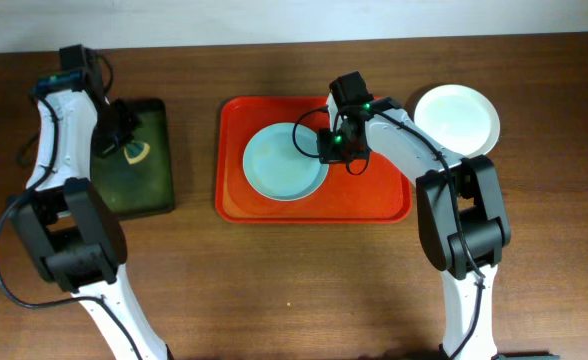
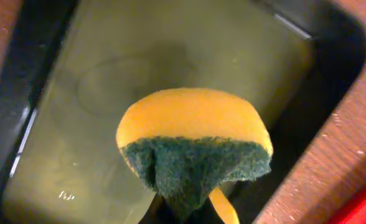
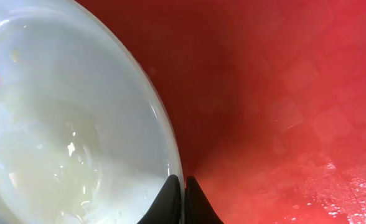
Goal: Clean dirty plates on tray and stack at the side
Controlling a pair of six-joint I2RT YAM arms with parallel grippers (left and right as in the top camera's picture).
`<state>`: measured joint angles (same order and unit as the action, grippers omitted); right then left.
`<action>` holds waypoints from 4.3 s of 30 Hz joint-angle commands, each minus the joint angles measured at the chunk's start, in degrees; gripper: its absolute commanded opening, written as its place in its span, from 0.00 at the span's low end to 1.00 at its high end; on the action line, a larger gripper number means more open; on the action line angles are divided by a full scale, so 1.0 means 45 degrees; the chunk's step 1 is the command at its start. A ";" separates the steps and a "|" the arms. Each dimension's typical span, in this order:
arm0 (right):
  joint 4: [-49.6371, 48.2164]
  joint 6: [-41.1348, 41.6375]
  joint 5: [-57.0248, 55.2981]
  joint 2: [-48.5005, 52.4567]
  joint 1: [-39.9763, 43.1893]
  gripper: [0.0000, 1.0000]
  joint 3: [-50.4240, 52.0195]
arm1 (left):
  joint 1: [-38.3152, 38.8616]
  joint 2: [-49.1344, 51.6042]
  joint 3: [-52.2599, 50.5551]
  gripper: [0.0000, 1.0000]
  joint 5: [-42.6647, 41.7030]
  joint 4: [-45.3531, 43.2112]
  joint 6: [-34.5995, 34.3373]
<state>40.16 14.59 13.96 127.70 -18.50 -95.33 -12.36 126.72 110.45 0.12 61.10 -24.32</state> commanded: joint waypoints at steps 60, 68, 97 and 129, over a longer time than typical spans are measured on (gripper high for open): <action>-0.1841 -1.1905 -2.0448 -0.2492 -0.6873 0.04 -0.2390 | -0.1744 -0.0238 0.2438 1.00 -0.3079 0.2205 0.0709; -0.1841 -1.1905 -2.0444 -0.2492 -0.6873 0.04 -0.2390 | -0.1739 -0.0238 0.2438 0.99 -0.3079 0.2205 0.0709; 0.1967 -0.2696 -0.0170 -0.2370 0.6071 0.04 -0.2365 | -0.1744 -0.0238 0.2438 1.00 -0.3079 0.2205 0.0709; 0.3322 -0.1035 -0.0578 -0.1938 0.9292 0.51 -0.2395 | -0.1744 -0.0238 0.2438 0.99 -0.3084 0.2205 0.0709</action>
<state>52.60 10.13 11.77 126.78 23.64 -105.73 -20.03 127.15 120.66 -13.21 70.96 -21.89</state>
